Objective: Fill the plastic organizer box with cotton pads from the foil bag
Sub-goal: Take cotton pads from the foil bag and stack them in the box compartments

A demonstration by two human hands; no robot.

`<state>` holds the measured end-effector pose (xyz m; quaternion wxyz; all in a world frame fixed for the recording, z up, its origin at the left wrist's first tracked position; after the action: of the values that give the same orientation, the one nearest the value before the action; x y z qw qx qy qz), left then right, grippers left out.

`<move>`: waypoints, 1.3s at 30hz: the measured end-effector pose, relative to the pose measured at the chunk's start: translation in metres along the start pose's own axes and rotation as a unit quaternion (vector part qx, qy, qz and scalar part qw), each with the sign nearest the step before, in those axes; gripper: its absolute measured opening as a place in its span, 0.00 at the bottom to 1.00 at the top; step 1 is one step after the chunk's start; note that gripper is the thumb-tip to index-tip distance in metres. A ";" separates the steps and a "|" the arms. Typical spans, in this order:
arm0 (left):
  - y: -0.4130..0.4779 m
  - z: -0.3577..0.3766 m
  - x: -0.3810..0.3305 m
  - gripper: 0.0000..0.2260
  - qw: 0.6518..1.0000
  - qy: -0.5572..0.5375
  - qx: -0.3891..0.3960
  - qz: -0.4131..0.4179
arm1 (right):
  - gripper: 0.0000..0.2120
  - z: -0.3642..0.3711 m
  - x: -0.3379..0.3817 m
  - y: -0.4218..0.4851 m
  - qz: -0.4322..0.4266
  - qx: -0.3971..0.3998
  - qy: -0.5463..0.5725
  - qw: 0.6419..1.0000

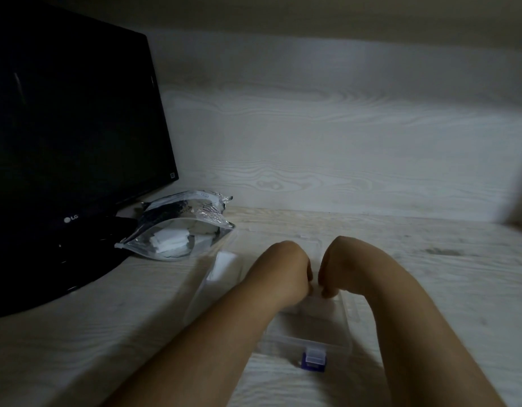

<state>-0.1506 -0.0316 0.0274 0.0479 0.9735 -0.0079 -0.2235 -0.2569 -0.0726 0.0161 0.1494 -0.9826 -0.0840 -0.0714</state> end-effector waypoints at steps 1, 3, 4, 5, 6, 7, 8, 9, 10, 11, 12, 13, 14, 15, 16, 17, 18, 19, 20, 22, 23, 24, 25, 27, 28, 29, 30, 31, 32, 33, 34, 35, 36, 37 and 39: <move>0.001 0.000 0.000 0.10 1.000 0.001 0.002 -0.002 | 0.26 0.002 0.000 0.000 0.001 0.005 0.000 1.000; 0.003 0.001 0.001 0.11 1.000 0.004 0.006 -0.002 | 0.25 0.002 0.000 0.000 -0.001 0.000 0.009 1.000; 0.003 0.001 0.001 0.11 1.000 0.004 0.007 -0.001 | 0.25 0.001 0.000 0.000 -0.006 -0.002 0.013 1.000; 0.003 0.000 0.001 0.12 1.000 0.002 0.009 0.001 | 0.24 0.001 0.001 -0.001 -0.012 -0.002 0.013 1.000; 0.003 0.000 0.001 0.12 1.000 -0.003 0.012 0.001 | 0.23 0.000 0.001 -0.002 -0.019 -0.003 0.014 1.000; 0.002 -0.001 0.002 0.11 1.000 -0.014 0.013 0.001 | 0.20 -0.002 0.003 -0.003 -0.027 -0.007 0.014 1.000; 0.002 -0.003 0.003 0.10 0.999 -0.035 0.010 0.000 | 0.17 -0.005 0.005 -0.005 -0.039 -0.020 0.014 0.999; 0.002 -0.006 0.006 0.08 0.998 -0.070 0.005 -0.005 | 0.14 -0.009 0.008 -0.006 -0.053 -0.040 0.011 0.998; 0.002 -0.010 0.010 0.07 0.993 -0.116 0.000 -0.016 | 0.11 -0.013 0.011 -0.008 -0.069 -0.063 0.008 0.996; 0.002 -0.013 0.015 0.08 0.987 -0.160 -0.005 -0.031 | 0.09 -0.017 0.014 -0.010 -0.081 -0.084 0.013 0.993; 0.003 -0.017 0.021 0.10 0.980 -0.194 -0.012 -0.045 | 0.08 -0.019 0.015 -0.012 -0.090 -0.101 0.021 0.991; 0.003 -0.020 0.026 0.12 0.973 -0.221 -0.020 -0.058 | 0.08 -0.020 0.017 -0.014 -0.097 -0.111 0.025 0.989; 0.004 -0.024 0.032 0.14 0.966 -0.246 -0.025 -0.069 | 0.07 -0.020 0.019 -0.015 -0.102 -0.117 0.025 0.988; 0.005 -0.027 0.037 0.15 0.960 -0.268 -0.029 -0.077 | 0.07 -0.020 0.019 -0.016 -0.106 -0.120 0.022 0.987; 0.005 -0.031 0.042 0.15 0.955 -0.282 -0.031 -0.086 | 0.06 -0.020 0.020 -0.016 -0.110 -0.124 0.022 0.986; 0.006 -0.034 0.047 0.16 0.952 -0.288 -0.035 -0.093 | 0.06 -0.020 0.021 -0.018 -0.113 -0.128 0.025 0.985; 0.007 -0.039 0.052 0.16 0.952 -0.287 -0.042 -0.099 | 0.05 -0.020 0.021 -0.018 -0.119 -0.133 0.029 0.984; 0.008 -0.043 0.057 0.16 0.953 -0.280 -0.053 -0.104 | 0.05 -0.020 0.022 -0.018 -0.124 -0.138 0.034 0.982; 0.008 -0.048 0.061 0.16 0.955 -0.269 -0.065 -0.108 | 0.04 -0.020 0.023 -0.019 -0.132 -0.142 0.040 0.980; 0.009 -0.056 0.072 0.15 0.959 -0.242 -0.092 -0.119 | 0.05 -0.020 0.027 -0.021 -0.151 -0.153 0.051 0.975; 0.009 -0.062 0.080 0.14 0.960 -0.226 -0.109 -0.126 | 0.06 -0.021 0.030 -0.022 -0.162 -0.161 0.055 0.972; 0.009 -0.067 0.087 0.14 0.962 -0.205 -0.126 -0.133 | 0.06 -0.021 0.031 -0.023 -0.170 -0.170 0.057 0.969; 0.009 -0.073 0.095 0.15 0.964 -0.175 -0.140 -0.143 | 0.07 -0.022 0.033 -0.024 -0.176 -0.179 0.059 0.966; 0.009 -0.085 0.111 0.14 0.971 -0.095 -0.148 -0.164 | 0.07 -0.023 0.037 -0.026 -0.188 -0.196 0.062 0.960; 0.009 -0.088 0.119 0.12 0.973 -0.048 -0.141 -0.176 | 0.07 -0.023 0.039 -0.026 -0.193 -0.203 0.062 0.958; 0.008 -0.089 0.128 0.11 0.973 -0.010 -0.133 -0.189 | 0.07 -0.023 0.040 -0.026 -0.198 -0.209 0.061 0.956; 0.008 -0.087 0.137 0.10 0.972 0.018 -0.125 -0.197 | 0.07 -0.023 0.041 -0.026 -0.200 -0.214 0.059 0.954; 0.007 -0.083 0.144 0.10 0.973 0.037 -0.110 -0.201 | 0.06 -0.023 0.042 -0.027 -0.202 -0.218 0.059 0.953; 0.007 -0.076 0.150 0.10 0.974 0.047 -0.097 -0.200 | 0.06 -0.024 0.043 -0.027 -0.205 -0.221 0.061 0.951; 0.007 -0.068 0.154 0.11 0.975 0.051 -0.086 -0.201 | 0.06 -0.024 0.043 -0.027 -0.208 -0.224 0.063 0.950; 0.007 -0.062 0.158 0.13 0.975 0.046 -0.079 -0.201 | 0.05 -0.024 0.043 -0.027 -0.211 -0.224 0.067 0.949; 0.008 -0.058 0.161 0.14 0.975 0.034 -0.081 -0.203 | 0.05 -0.024 0.044 -0.027 -0.214 -0.224 0.069 0.948; 0.009 -0.059 0.162 0.13 0.975 0.021 -0.095 -0.202 | 0.04 -0.024 0.043 -0.028 -0.216 -0.224 0.072 0.948; 0.009 -0.062 0.162 0.10 0.972 0.012 -0.117 -0.201 | 0.04 -0.024 0.043 -0.028 -0.218 -0.225 0.076 0.947; 0.007 -0.072 0.161 0.08 0.964 0.003 -0.173 -0.201 | 0.04 -0.025 0.042 -0.028 -0.218 -0.228 0.083 0.945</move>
<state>0.0262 -0.0376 0.0226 0.1699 0.9326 0.2266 -0.2238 -0.2237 -0.0473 0.0545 -0.0912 -0.9387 -0.2648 -0.2008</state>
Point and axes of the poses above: each hand's wrist, its own y-axis towards the middle knuckle, its own z-axis out of the palm, x = y × z, the point moved 7 cm from there along y, towards the middle knuckle, and after that the axes turned 13 degrees about -z, right-handed, at the moved point
